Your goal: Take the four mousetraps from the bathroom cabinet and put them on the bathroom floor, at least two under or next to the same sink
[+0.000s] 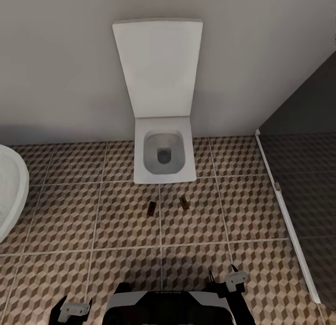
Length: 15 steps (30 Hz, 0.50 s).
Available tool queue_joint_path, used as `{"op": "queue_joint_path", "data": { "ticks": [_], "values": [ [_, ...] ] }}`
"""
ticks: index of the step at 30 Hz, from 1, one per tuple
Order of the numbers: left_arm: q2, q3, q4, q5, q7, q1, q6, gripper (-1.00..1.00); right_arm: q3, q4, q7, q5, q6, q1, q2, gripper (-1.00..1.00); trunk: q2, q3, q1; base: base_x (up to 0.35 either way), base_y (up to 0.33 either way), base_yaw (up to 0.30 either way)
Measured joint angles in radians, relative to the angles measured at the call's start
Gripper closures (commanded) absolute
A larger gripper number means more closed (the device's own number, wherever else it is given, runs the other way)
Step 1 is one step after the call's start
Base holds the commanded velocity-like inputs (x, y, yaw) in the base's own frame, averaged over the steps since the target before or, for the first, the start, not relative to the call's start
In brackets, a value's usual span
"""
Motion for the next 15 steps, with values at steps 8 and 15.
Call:
{"op": "queue_joint_path", "data": {
  "ticks": [8, 15],
  "values": [
    [-0.064, 0.001, 0.131, 0.001, -0.001, 0.001, -0.07, -1.0, 0.0, 0.01, -0.001, -0.002, -0.051, 0.021, 0.019, -1.0, 0.056, 0.025, -0.031, 0.0, 0.0, 0.0],
    [-0.076, 0.004, 0.152, 0.001, -0.002, 0.002, -0.076, -1.0, -0.002, 0.011, -0.001, -0.004, -0.054, 0.033, 0.021, -1.0, 0.105, 0.047, -0.058, 0.0, 0.0, 0.0]
  ]
}}
